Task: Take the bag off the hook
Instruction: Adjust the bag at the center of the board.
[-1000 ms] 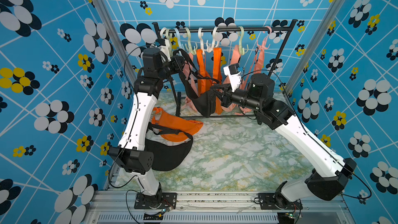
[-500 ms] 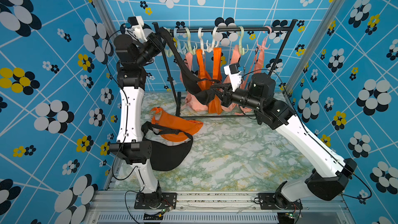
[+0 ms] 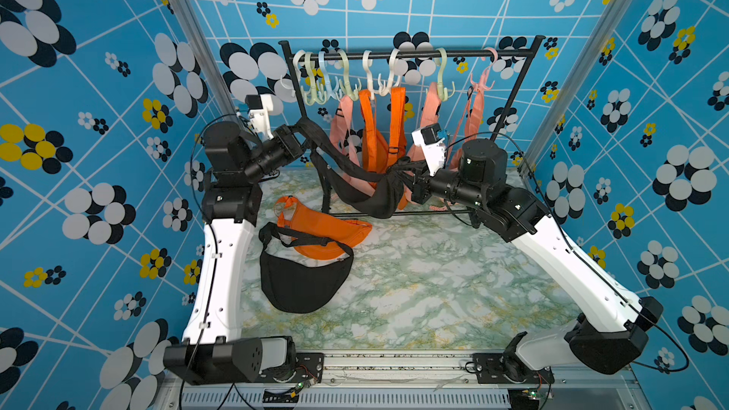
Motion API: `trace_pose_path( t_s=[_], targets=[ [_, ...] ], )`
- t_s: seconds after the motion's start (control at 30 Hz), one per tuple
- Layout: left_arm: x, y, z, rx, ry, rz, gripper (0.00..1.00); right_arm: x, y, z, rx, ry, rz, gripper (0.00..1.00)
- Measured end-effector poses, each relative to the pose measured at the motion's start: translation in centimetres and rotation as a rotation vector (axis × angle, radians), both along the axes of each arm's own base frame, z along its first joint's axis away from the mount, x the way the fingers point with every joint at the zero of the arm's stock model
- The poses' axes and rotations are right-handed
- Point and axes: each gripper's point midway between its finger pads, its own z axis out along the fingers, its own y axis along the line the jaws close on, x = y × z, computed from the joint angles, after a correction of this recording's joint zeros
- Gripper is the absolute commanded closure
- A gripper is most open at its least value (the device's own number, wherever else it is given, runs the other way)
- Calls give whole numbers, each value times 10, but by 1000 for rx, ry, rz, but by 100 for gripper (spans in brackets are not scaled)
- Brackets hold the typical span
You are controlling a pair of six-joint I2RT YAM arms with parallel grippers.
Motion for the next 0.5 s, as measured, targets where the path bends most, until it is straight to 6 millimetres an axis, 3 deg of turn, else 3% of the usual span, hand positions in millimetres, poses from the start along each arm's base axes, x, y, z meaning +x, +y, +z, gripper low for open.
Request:
trace_pose_path(
  t_s=[0.13, 0.2, 0.33, 0.5],
  targets=[
    [-67, 31, 5, 158, -92, 244, 89, -1, 19, -37, -47, 121, 70, 100],
    [-89, 55, 4, 220, -103, 402, 90, -3, 32, -60, -75, 187, 105, 100],
    [-115, 115, -16, 333, -28, 751, 90, -27, 70, -118, -176, 343, 225, 100],
    [-152, 172, -41, 426, 79, 1088, 91, -68, 105, -184, -346, 528, 385, 100]
  ],
)
